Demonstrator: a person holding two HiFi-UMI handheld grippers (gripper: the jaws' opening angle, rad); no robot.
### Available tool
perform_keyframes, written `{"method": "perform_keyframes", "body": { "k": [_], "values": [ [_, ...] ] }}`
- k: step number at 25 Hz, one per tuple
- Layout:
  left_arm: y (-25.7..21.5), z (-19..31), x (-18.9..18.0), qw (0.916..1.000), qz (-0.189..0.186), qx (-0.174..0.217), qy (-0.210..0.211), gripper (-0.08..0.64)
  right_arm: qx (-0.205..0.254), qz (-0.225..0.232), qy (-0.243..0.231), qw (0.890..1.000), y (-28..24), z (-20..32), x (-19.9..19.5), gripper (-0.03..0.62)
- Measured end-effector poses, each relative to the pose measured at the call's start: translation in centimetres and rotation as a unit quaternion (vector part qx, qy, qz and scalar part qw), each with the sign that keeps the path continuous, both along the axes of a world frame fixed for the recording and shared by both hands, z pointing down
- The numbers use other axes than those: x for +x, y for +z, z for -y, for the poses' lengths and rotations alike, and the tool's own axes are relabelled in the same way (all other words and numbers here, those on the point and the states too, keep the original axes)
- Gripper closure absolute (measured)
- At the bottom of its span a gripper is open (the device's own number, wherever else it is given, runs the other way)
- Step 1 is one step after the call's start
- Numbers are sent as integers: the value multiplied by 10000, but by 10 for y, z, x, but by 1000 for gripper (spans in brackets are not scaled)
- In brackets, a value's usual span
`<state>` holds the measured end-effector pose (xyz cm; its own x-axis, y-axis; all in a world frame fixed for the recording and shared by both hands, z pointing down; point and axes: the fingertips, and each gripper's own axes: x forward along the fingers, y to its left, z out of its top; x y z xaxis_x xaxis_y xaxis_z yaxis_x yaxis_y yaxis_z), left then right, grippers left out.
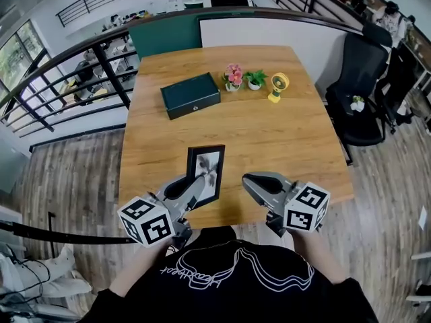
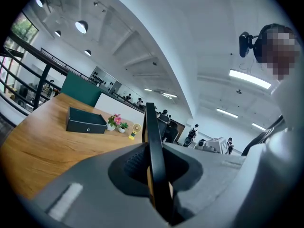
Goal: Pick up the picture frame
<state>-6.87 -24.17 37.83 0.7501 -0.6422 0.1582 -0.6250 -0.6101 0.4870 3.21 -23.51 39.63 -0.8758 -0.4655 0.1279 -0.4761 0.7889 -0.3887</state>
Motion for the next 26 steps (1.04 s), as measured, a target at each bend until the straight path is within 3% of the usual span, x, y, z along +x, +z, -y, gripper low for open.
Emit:
{"method": "perform_keyframes", "body": {
  "k": [26],
  "values": [
    [15, 7, 3, 9997, 83, -215, -104, 509, -257, 44, 64, 9996, 19, 6, 5, 569]
  ]
}}
